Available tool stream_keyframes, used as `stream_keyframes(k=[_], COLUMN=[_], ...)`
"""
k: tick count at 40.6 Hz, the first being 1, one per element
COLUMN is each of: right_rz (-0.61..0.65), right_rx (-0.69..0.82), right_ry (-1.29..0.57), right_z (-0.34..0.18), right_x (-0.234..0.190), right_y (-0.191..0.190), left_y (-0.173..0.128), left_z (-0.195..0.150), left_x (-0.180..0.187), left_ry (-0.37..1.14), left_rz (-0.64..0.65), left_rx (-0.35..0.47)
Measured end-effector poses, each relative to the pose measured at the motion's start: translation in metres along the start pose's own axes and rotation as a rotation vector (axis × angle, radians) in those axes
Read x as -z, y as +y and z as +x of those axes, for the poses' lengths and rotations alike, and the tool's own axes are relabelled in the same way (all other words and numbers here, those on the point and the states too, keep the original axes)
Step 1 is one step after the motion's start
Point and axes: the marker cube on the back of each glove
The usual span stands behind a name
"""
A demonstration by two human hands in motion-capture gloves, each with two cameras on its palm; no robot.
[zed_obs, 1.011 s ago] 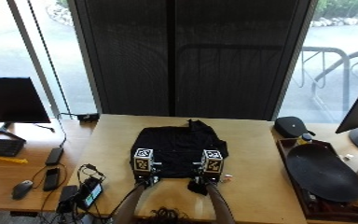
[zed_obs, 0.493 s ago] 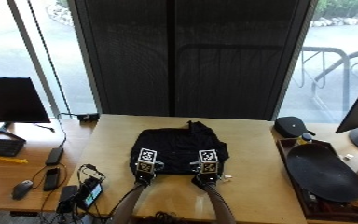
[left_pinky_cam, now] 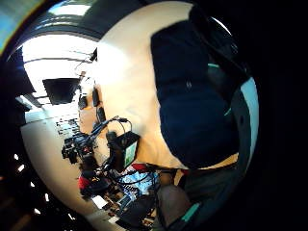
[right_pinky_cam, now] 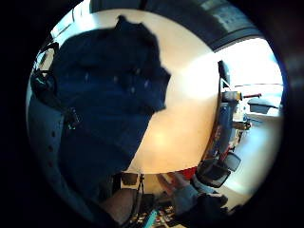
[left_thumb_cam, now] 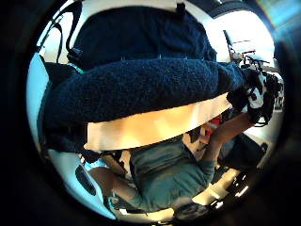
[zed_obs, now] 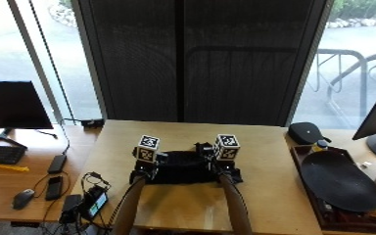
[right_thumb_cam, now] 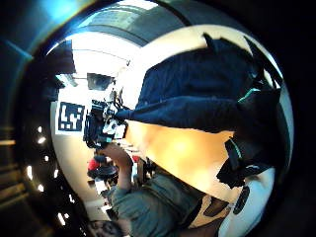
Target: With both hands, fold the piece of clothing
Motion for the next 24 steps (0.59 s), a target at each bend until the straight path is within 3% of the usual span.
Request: stream_keyframes(k=[4, 9, 16, 21, 24], right_rz=[0.079, 0.143, 0.209, 0.203, 0.193], right_rx=[-0.051, -0.111, -0.128, -0.121, -0.099], right_ry=[0.051, 0.142, 0.193, 0.207, 0.201], right_z=[-0.007, -0.014, -0.015, -0.011, -0.009], right_x=[0.017, 0.007, -0.027, -0.056, -0.067], right_y=[-0.032, -0.09, -0.14, -0.16, -0.169], left_y=[-0.039, -0.062, -0.127, -0.147, -0.146], left_z=[-0.008, -0.012, -0.017, -0.021, -0.021], left_x=[0.007, 0.024, -0.016, -0.038, -0.05], left_ry=[0.004, -0.052, -0.098, -0.142, -0.157], left_rz=[0.05, 0.054, 0.108, 0.172, 0.106], left_rx=[0.068, 0.224, 0.257, 0.316, 0.348])
